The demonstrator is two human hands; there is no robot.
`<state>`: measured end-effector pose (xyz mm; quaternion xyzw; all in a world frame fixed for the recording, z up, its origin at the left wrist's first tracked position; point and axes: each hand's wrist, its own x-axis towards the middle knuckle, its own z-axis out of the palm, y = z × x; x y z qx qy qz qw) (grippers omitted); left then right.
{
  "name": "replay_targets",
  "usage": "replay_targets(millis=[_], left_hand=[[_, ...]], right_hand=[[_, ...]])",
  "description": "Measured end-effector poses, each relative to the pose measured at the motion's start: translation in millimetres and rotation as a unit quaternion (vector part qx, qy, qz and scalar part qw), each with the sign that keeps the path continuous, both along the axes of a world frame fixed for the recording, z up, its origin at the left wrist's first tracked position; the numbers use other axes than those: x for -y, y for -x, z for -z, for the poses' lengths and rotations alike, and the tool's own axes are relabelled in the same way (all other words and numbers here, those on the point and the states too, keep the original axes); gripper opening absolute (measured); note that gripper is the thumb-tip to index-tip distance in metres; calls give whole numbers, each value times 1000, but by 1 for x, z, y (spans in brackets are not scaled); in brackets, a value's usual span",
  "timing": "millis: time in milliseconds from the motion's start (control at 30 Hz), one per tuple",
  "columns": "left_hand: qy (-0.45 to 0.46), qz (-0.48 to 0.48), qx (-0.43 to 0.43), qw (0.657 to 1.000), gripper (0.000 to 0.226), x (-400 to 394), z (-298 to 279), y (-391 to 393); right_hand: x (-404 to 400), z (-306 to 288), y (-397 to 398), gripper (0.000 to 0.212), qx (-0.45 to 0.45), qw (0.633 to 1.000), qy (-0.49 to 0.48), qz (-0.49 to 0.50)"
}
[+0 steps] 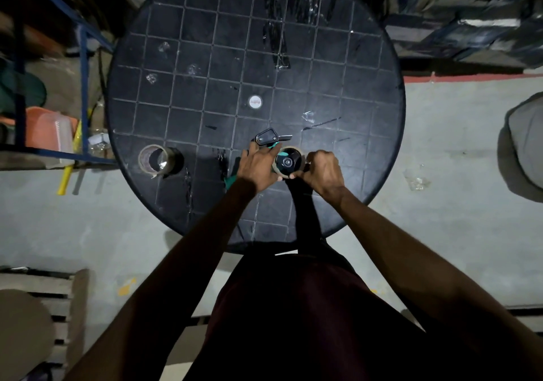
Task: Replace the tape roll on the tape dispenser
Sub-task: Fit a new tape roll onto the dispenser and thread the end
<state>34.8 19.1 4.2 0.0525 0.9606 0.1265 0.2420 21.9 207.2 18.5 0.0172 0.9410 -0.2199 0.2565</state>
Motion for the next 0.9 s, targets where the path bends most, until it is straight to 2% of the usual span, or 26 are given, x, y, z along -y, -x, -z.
replay_targets(millis=[100, 133, 233, 267, 333, 433, 567, 700, 767, 833, 900], left_hand=[[11, 25, 4, 1000, 90, -4, 0, -1], [21, 36, 0, 999, 88, -7, -1, 1], [47, 57, -4, 997, 81, -11, 0, 8], [51, 58, -2, 997, 82, -10, 1, 8], [50, 53, 4, 997, 85, -7, 4, 7], [58, 48, 12, 997, 83, -9, 7, 7], [75, 62, 20, 995, 83, -15, 1, 14], [85, 65, -3, 994, 84, -12, -2, 11], [45, 27, 3, 999, 83, -10, 4, 6], [14, -9, 13, 1000, 89, -6, 10, 0], [13, -14, 23, 1000, 96, -4, 15, -4]], right_hand=[[-3, 3, 6, 71, -21, 996, 49, -66], [-3, 5, 8, 69, -23, 994, 55, -90], [-1, 12, 10, 33, -37, 995, 69, -62], [-1, 14, 10, 28, -39, 996, 73, -38], [0, 18, 9, 37, -33, 997, 73, -17], [3, 21, 6, 50, -30, 998, 45, -40], [5, 22, 5, 44, -18, 999, 35, -10], [7, 9, -4, 68, 11, 999, 7, -45], [6, 5, -7, 66, 33, 999, -20, -32], [3, 5, -7, 54, 29, 999, -38, -20], [1, 6, -4, 49, 0, 1000, -13, -19]])
